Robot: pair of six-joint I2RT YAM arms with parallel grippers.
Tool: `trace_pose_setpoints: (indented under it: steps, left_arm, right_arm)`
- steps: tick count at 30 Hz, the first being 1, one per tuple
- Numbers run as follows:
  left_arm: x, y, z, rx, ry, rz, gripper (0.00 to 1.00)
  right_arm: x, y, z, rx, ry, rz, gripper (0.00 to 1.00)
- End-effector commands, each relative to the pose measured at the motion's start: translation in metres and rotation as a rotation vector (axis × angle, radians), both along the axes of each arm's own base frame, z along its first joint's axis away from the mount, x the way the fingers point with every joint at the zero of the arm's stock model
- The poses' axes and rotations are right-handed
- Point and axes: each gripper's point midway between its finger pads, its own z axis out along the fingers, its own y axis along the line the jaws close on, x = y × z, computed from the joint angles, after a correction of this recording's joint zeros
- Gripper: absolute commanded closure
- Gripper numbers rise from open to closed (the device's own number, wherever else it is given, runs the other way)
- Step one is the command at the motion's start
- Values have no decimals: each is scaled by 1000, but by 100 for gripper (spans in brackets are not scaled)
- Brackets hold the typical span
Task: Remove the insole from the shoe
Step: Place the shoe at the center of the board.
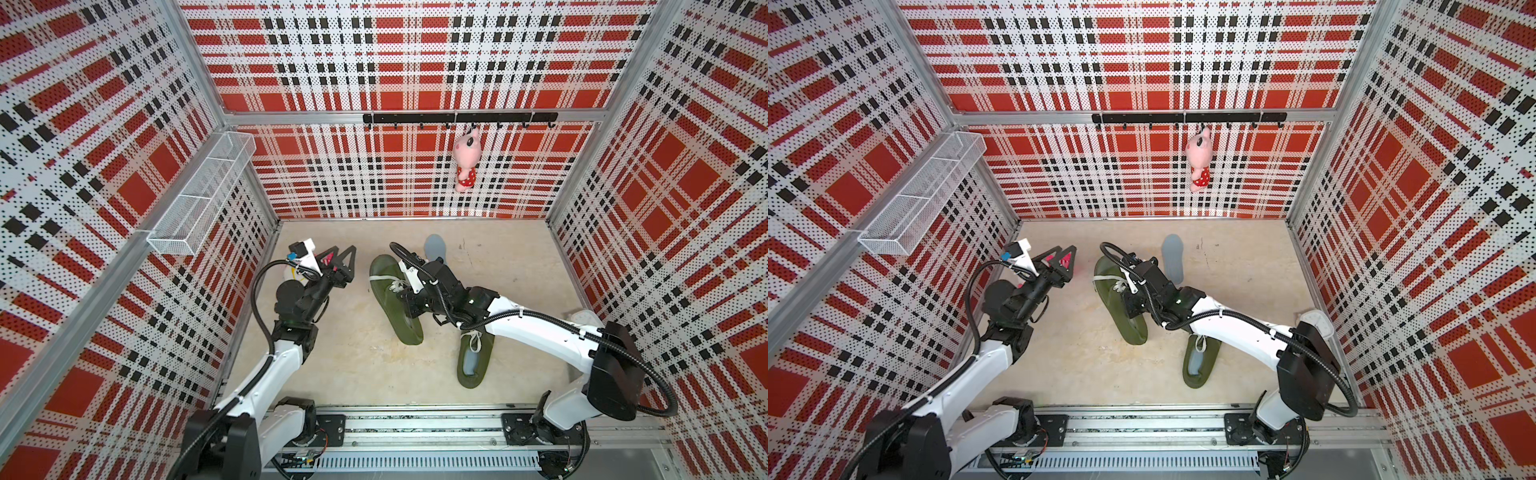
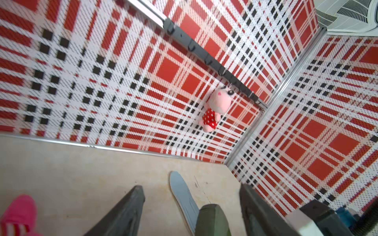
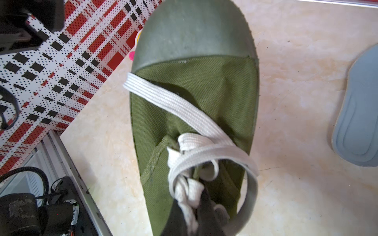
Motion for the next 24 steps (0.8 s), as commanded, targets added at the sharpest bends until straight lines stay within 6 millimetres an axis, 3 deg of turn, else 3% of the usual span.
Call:
trace_pose_setpoints:
  steps: [1,4,10,15,24]
  left_arm:
    - [-11,27,13,-6,-57,80,16]
    - [-22,50,22,-39,-75,134,2]
    - [-48,80,37,-110,-127,186,2]
    - [-60,71,41,-90,-135,129,2]
    - [-65,69,15,-85,-56,130,2]
  right_arm:
    - [14,7,55,144,-82,-56,100]
    - [26,13,61,156,-77,-99,100]
    - [56,28,68,201,-59,-173,100]
    - [91,45,57,212,-12,-227,100]
    - [152,72,15,258,93,-288,100]
